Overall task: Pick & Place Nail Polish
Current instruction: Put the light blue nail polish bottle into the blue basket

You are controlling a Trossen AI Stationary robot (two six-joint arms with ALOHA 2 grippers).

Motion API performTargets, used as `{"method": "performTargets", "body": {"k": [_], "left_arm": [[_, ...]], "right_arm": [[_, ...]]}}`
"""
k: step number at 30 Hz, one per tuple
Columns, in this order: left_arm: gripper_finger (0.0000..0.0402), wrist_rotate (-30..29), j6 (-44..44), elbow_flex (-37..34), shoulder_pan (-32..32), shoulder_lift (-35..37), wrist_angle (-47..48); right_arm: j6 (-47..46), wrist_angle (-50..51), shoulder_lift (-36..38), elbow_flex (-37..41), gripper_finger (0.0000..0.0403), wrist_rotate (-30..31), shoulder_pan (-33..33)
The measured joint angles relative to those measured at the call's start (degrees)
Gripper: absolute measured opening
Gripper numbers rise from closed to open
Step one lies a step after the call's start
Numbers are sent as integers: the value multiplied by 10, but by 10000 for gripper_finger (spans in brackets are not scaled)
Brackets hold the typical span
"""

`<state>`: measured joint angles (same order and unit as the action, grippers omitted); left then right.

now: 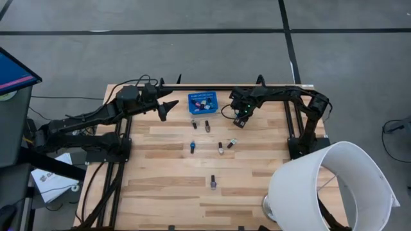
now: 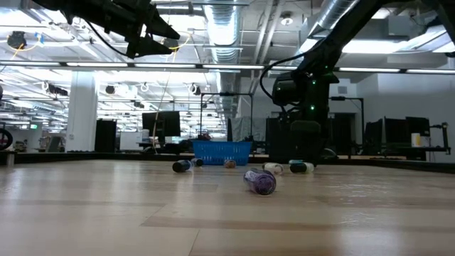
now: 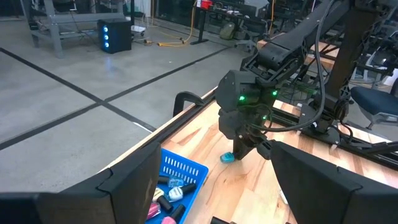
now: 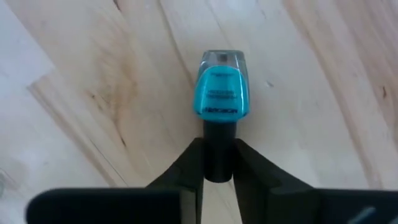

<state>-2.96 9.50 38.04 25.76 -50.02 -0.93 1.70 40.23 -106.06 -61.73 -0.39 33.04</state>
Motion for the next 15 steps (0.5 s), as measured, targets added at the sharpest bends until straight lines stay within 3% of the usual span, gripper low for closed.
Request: {"method": "performTargets", "body": {"k": [7,15], "left_arm": [[298,0,0,0,0,0,0],[298,0,-1,0,0,0,1]], "right_arm": [[-4,6,10,-13,48,9,0],[-13,-16,57,-98,48,27,0]]}}
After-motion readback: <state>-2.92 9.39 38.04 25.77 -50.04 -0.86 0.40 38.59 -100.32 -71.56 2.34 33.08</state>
